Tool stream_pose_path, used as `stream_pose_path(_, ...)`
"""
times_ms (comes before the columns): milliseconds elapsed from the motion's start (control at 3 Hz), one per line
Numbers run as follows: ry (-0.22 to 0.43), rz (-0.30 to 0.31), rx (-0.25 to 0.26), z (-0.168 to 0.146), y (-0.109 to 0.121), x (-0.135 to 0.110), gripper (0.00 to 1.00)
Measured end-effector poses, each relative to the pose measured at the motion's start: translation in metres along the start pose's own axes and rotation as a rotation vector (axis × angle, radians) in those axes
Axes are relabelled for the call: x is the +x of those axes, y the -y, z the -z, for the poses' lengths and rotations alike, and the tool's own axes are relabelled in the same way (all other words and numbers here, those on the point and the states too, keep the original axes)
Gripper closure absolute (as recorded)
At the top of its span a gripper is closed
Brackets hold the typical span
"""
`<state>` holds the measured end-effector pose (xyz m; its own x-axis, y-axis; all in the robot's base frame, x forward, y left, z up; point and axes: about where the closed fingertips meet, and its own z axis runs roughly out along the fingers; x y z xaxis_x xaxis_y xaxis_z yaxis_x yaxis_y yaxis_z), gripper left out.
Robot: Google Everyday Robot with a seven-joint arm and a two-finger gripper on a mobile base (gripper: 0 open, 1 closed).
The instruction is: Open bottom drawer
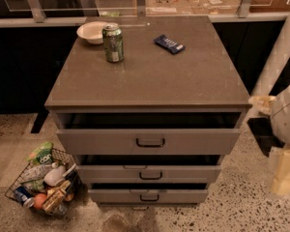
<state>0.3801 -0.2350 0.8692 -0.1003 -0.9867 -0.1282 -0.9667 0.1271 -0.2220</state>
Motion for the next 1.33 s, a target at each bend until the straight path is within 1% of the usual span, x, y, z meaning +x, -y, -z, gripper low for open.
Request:
stream_pose_path(333, 0.007, -0.022, -0.011, -0.04, -0.036, 0.009, 0.0)
stream_pose_path(667, 0.033, -0.077, 0.022, -0.068, -0.059, 0.011, 0.0)
stream_pose_path(1000, 0.034, -0.082, 0.031, -0.074, -0.06, 0.013, 0.0)
stream_pose_path(1333, 0.057, -0.108, 0.064, -0.077, -0.055, 0.013, 0.0)
